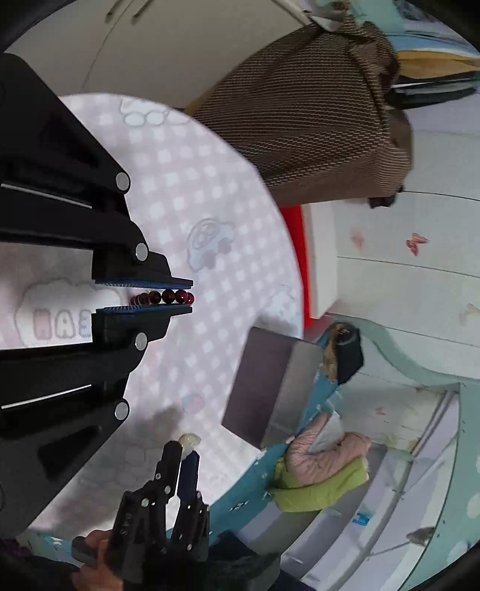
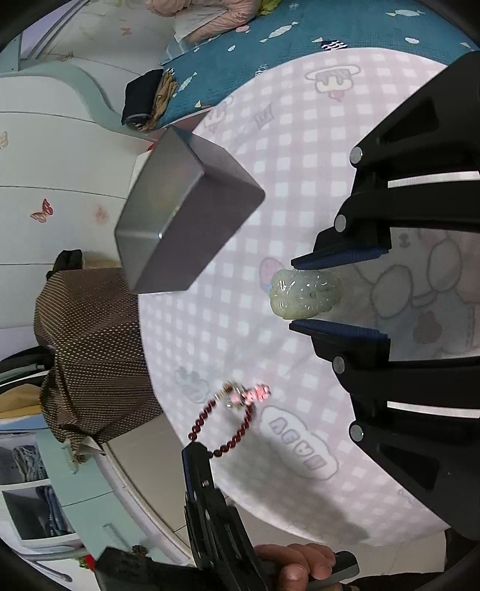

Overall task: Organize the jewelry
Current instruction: 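Carry bracelet and pendant over the grey box and open both grippers, then move both grippers toward the pearl earring and pink charm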

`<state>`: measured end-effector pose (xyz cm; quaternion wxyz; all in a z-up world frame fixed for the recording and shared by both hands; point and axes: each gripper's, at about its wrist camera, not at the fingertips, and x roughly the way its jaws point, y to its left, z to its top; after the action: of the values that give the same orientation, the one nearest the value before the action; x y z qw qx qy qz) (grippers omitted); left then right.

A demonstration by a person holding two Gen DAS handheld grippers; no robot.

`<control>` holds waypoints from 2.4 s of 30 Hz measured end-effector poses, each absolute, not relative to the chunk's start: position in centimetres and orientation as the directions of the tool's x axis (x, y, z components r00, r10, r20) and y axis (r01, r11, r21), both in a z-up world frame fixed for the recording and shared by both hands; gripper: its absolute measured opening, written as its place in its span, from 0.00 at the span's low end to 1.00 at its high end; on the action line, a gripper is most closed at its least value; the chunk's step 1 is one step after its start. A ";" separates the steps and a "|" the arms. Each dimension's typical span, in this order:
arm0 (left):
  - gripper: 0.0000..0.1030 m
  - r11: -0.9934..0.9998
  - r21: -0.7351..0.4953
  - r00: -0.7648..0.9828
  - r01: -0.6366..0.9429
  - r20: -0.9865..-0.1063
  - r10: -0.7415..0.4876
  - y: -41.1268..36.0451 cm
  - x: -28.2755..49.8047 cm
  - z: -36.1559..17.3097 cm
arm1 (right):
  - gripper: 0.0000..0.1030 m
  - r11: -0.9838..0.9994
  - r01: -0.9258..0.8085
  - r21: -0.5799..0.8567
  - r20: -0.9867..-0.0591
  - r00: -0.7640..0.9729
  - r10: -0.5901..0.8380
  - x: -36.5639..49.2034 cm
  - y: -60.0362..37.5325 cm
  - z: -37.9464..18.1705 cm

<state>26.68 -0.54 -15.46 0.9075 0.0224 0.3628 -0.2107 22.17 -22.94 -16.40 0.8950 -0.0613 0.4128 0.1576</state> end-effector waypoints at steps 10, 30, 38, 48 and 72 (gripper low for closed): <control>0.07 0.883 -0.108 0.705 0.457 -0.561 -0.434 -0.9 24.9 -9.8 | 0.25 0.937 -0.347 0.048 -0.705 0.653 0.277 22.1 -23.2 -12.5; 0.07 0.826 -0.092 0.698 0.556 -0.488 -0.525 -7.4 28.1 -3.7 | 0.25 0.945 -0.324 0.034 -0.608 0.744 0.277 24.7 -25.3 -6.2; 0.07 0.825 -0.110 0.656 0.554 -0.552 -0.514 -12.7 33.8 -4.2 | 0.25 0.964 -0.256 0.070 -0.630 0.738 0.242 30.4 -28.6 -5.6; 0.08 0.848 -0.132 0.596 0.514 -0.656 -0.464 -15.3 38.5 -7.5 | 0.26 0.967 -0.216 0.132 -0.704 0.666 0.245 33.5 -29.2 -8.6; 0.95 0.961 -0.049 0.844 0.272 -0.468 -0.263 -4.4 28.6 -2.1 | 0.92 0.977 -0.139 0.159 -0.553 0.807 0.205 26.0 -28.9 -3.7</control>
<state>28.58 -4.44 -2.05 0.9601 0.0094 0.2424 -0.1393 26.00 -28.88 -3.73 0.9490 0.0554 0.2968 0.0907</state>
